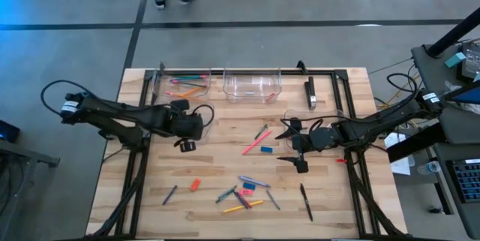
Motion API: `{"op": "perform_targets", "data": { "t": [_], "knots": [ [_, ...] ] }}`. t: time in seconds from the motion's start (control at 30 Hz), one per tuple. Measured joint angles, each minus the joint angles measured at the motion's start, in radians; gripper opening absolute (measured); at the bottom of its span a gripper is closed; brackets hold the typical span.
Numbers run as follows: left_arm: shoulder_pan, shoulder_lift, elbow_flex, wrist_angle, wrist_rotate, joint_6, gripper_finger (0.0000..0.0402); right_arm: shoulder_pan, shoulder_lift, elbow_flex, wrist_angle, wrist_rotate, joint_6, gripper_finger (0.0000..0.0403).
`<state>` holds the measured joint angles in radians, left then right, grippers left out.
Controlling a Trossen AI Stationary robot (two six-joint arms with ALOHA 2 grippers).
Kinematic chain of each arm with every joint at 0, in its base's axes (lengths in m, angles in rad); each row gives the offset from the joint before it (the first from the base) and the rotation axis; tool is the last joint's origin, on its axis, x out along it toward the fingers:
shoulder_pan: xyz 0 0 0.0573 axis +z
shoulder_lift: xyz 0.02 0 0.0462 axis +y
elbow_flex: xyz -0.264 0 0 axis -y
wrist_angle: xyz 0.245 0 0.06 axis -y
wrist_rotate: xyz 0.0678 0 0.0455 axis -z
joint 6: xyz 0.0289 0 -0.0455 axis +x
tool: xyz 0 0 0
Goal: Sort crayons/erasers/pens/pencils in bins
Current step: Put the blue pen into the bottom left transparent bin
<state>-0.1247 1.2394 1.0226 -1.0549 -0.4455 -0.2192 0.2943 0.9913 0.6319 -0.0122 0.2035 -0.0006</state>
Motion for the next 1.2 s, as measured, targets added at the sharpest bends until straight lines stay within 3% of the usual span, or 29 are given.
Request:
{"op": "perform_targets", "data": {
  "t": [0.73,1.2],
  "knots": [
    [0.015,0.002,-0.021,-0.035,-0.011,0.036,0.0015,0.0,0.0,0.0,0.0,0.0,0.0,0.0329],
    [0.058,0.002,-0.108,-0.025,-0.008,0.069,0.0016,0.0,0.0,0.0,0.0,0.0,0.0,0.0329]
  ]
}}
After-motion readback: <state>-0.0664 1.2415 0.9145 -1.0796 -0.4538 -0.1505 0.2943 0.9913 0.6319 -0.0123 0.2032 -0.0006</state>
